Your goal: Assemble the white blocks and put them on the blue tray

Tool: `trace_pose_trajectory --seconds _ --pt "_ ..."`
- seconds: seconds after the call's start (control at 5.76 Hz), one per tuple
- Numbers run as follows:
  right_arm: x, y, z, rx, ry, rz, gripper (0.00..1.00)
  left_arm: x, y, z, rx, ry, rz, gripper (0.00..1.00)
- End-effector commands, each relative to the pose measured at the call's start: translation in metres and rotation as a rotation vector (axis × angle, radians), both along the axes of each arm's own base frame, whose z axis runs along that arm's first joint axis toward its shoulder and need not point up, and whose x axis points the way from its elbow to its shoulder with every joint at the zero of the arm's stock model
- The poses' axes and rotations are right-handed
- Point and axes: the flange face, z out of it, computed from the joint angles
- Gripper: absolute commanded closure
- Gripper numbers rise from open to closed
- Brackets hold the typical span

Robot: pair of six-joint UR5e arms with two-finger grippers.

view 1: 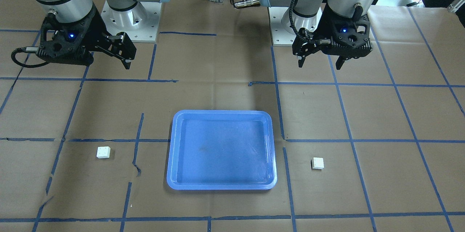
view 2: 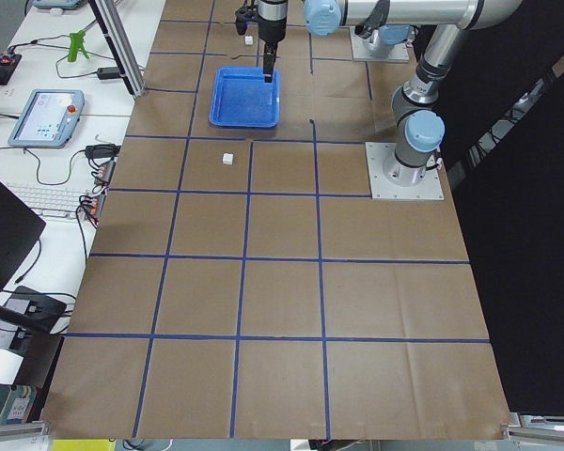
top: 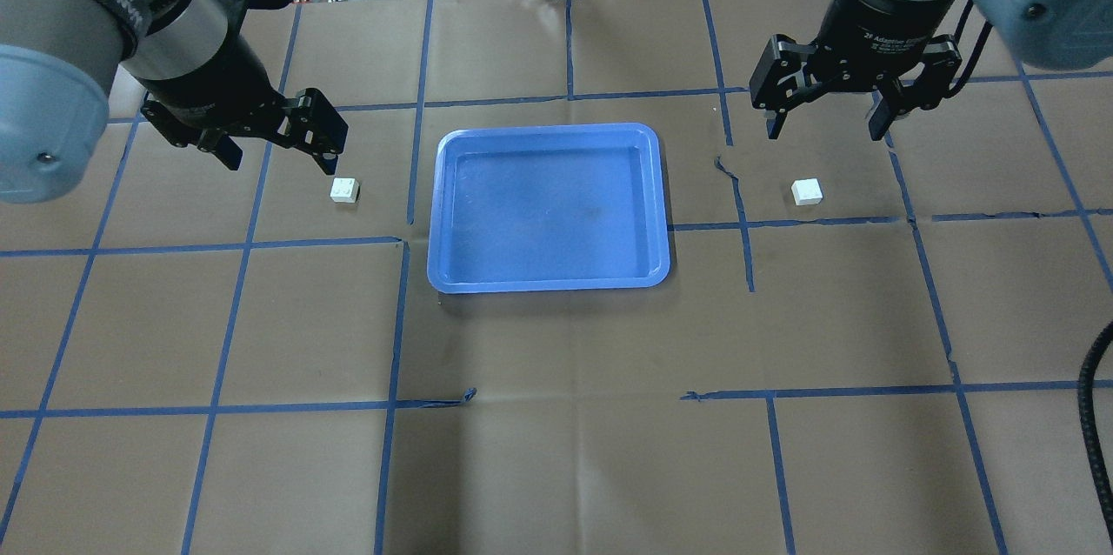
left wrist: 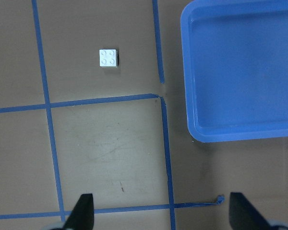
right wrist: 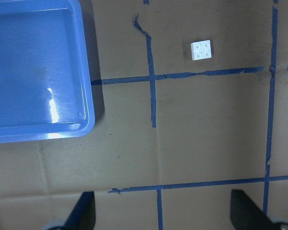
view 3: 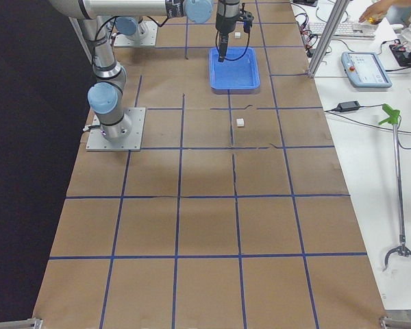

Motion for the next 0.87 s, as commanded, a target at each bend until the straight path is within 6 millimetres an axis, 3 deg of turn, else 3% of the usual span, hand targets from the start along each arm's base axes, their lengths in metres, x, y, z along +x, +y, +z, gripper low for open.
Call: trace_pose_trajectory --seconds 0.0,0.69 --pt "0.0000 0.0000 0.0001 0.000 0.000 0.000 0.00 -0.0001 0.0004 0.0005 -0.001 -0.002 -0.001 0.01" --pt "0.0008 0.0000 0.0002 -0.002 0.000 0.002 0.00 0.0030 0.0003 -0.0005 0.009 0.002 -0.010 0.01"
